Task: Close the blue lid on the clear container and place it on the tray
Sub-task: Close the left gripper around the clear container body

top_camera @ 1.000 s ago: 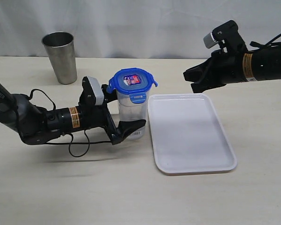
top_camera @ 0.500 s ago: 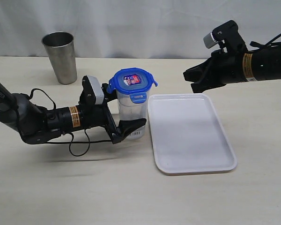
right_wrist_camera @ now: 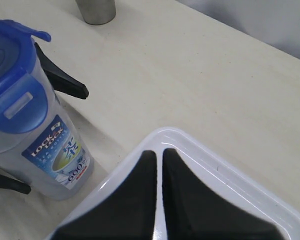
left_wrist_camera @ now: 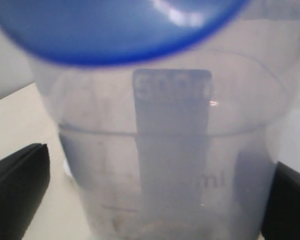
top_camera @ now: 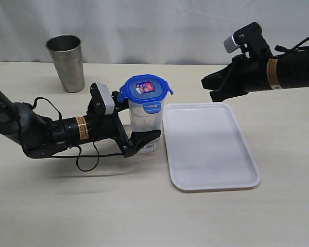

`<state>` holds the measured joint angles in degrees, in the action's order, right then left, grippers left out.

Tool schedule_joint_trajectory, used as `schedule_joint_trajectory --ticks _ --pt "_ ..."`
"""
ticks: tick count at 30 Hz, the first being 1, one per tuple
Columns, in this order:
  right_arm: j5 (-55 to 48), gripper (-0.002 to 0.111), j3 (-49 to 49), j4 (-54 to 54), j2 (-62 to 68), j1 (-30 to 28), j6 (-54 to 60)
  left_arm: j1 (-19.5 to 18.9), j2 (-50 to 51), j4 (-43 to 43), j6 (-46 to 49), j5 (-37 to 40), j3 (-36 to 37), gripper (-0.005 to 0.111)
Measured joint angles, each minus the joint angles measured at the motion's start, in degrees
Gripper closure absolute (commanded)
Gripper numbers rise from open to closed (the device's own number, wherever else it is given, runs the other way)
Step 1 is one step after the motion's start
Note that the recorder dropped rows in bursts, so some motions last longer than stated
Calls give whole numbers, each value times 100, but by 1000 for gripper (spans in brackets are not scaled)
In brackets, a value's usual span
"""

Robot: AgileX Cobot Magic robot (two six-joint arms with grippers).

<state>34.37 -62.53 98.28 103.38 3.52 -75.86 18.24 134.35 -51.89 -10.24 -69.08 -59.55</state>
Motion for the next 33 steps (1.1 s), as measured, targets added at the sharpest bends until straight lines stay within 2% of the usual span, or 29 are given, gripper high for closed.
schedule_joint_trajectory --ticks 24,26,30,33 --pt "0 104 0 0 0 0 -45 0 0 -205 -141 0 -4 5" --pt "0 104 0 0 0 0 -45 0 0 -205 -141 0 -4 9" --pt "0 104 0 0 0 0 -45 0 0 -197 -141 0 -4 39" --pt "0 104 0 0 0 0 -45 0 0 -220 -163 -9 -4 54"
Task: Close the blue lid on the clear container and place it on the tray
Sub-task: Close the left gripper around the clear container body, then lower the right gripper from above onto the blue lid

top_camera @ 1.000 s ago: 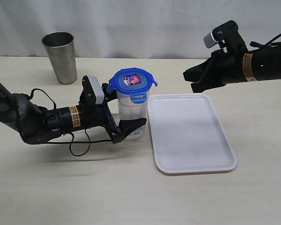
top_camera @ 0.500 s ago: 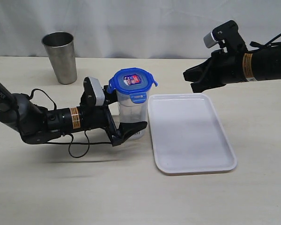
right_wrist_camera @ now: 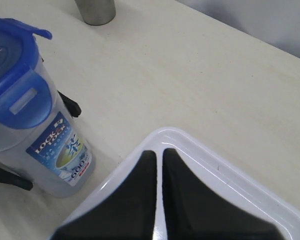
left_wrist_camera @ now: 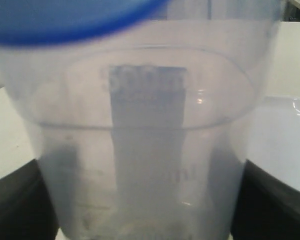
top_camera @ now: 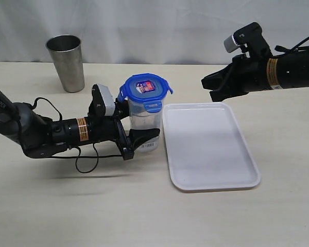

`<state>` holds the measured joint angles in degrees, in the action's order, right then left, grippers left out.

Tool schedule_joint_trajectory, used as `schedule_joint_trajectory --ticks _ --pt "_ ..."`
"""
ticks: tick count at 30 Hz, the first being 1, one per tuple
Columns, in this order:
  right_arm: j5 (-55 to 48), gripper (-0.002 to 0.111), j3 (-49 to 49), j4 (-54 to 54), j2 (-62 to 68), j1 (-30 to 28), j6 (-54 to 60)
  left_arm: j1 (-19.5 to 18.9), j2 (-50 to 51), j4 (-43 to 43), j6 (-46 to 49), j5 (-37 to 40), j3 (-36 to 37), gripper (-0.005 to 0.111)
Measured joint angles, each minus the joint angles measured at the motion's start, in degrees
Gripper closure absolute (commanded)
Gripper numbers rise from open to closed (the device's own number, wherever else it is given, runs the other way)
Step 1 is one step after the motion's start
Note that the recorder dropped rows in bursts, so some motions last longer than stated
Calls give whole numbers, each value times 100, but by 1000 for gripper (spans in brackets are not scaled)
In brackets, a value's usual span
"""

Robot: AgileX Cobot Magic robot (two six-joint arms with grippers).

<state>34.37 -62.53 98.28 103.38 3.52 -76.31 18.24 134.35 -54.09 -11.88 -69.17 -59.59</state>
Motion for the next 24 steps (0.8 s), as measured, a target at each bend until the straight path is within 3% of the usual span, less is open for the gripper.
schedule_joint_trajectory --ticks 7,12,18,24 --pt "0 103 0 0 0 0 -396 0 0 -35 0 -26 0 73" --pt "0 87 0 0 0 0 -907 0 0 -128 0 -48 0 107" --pt "666 62 -226 123 -63 0 -1932 -10 0 -176 0 -59 0 107" --pt "1194 62 -684 133 -119 126 -2738 -22 0 -176 -10 -59 0 107"
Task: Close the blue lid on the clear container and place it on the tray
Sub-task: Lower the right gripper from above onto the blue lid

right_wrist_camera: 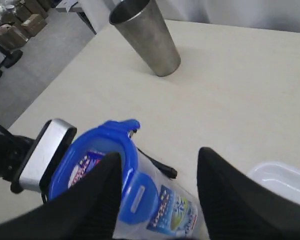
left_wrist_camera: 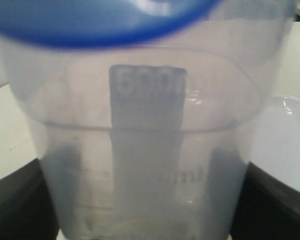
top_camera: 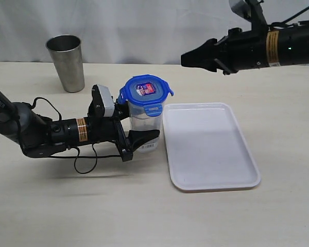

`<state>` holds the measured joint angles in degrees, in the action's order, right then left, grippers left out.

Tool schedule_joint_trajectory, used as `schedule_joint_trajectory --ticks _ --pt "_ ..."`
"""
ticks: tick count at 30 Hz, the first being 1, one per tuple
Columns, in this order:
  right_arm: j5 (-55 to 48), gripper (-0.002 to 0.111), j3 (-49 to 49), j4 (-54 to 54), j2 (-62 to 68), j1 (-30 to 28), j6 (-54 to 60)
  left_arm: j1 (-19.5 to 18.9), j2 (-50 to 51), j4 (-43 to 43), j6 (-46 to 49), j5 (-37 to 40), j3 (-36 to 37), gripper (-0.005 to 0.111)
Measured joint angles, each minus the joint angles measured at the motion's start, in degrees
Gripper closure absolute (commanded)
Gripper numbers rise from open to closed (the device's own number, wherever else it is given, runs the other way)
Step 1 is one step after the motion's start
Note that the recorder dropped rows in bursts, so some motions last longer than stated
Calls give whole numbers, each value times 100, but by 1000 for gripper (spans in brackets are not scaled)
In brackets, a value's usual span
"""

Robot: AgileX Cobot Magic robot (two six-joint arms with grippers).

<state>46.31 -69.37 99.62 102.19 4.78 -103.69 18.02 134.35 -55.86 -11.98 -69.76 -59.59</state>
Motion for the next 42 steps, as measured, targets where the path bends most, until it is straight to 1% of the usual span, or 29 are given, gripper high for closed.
schedule_joint_trajectory --ticks 3,6,8,9,10,12,15,17,21,22,23,24,25,26,27,28,29,31,34,37,42 --pt "-570 62 -218 11 0 190 -322 0 0 0 0 0 0 107" --pt "-1825 66 -311 11 0 511 -403 0 0 0 -12 0 0 107" --pt "-2979 67 -322 45 0 818 -130 0 0 0 -12 0 0 107" --pt "-3334 67 -322 45 0 957 -42 0 0 0 -12 0 0 107" --pt "-4152 67 -310 58 0 1164 42 0 0 0 -12 0 0 107" --pt "-4814 67 -284 23 0 1392 189 0 0 0 -12 0 0 107" --pt "-5326 67 -298 -716 0 1593 936 0 0 0 -12 0 0 107" --pt "-5990 67 -471 -1609 10 1613 2021 0 0 0 -12 0 0 107" --pt "-8148 67 -1220 -3638 109 1561 4476 0 0 0 -12 0 0 107" --pt "-8782 67 -1563 -4785 135 1420 5815 0 0 0 -12 0 0 107" --pt "-8940 67 -1712 -5611 135 1313 6585 0 0 0 -12 0 0 107" --pt "-9051 67 -1931 -7392 135 1094 8119 0 0 0 -12 0 0 107" --pt "-9090 67 -1996 -8473 137 973 9015 0 0 -11 -12 0 0 107" --pt "-9217 67 -2059 -10597 146 768 10591 0 0 -19 -12 0 0 107" --pt "-9339 67 -2058 -11545 146 685 11357 0 0 -19 -12 0 0 107" --pt "-9660 67 -2058 -12983 172 598 12482 0 0 -19 -12 0 0 107" --pt "-9894 67 -2069 -13638 207 585 12988 0 0 -19 -12 0 0 107" --pt "-10180 67 -2106 -14076 348 637 13342 0 0 -23 -12 0 0 107" --pt "-10405 67 -2106 -14240 675 785 13452 0 0 -33 -12 0 0 107" --pt "-10473 67 -2106 -14556 861 798 13450 0 0 -44 -12 0 0 107" --pt "-10686 67 -2106 -14629 936 798 13478 0 0 -44 -12 0 0 107"
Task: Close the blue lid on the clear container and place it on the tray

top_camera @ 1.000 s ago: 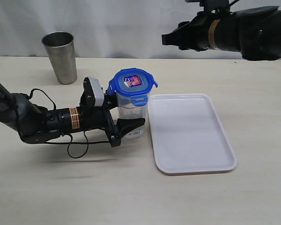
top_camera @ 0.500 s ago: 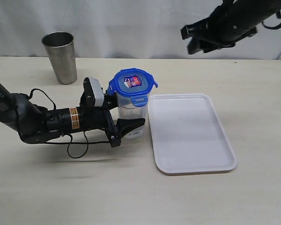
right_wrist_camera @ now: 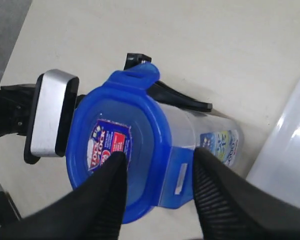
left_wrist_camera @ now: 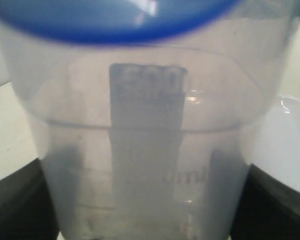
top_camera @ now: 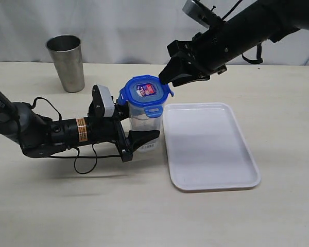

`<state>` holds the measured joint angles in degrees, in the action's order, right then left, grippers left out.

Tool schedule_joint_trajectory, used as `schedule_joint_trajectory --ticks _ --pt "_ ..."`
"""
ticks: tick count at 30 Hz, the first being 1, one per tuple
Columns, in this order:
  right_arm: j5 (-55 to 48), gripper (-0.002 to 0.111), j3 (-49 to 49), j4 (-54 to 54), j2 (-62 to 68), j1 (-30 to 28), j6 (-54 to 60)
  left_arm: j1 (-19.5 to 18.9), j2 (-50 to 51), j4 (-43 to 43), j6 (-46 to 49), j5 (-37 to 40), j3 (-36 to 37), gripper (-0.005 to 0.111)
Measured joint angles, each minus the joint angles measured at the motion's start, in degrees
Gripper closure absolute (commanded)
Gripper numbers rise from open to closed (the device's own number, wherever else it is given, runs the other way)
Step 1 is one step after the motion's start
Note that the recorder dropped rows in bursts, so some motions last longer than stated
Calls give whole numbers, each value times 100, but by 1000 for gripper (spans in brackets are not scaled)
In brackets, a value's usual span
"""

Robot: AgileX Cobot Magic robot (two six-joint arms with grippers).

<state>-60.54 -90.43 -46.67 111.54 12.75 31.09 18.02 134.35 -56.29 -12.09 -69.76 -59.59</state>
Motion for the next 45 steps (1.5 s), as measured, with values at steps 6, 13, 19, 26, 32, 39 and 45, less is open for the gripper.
schedule_joint_trajectory --ticks 6,13,19,26,32,39,45 --pt "-220 67 0 0 10 0 55 0 0 0 0 0 0 107" --pt "-246 67 28 0 149 0 72 0 0 0 0 0 0 107" --pt "-269 67 42 -147 243 0 145 0 0 0 -33 0 0 107" --pt "-310 68 42 -251 286 -10 237 0 0 0 -54 0 0 107" --pt "-253 76 51 -296 286 163 324 -35 0 -22 -59 -23 0 107" --pt "-272 76 41 -499 371 342 325 -60 0 -22 -14 -46 0 107" --pt "-333 76 30 -529 398 332 314 -69 0 -22 -3 -61 0 107"
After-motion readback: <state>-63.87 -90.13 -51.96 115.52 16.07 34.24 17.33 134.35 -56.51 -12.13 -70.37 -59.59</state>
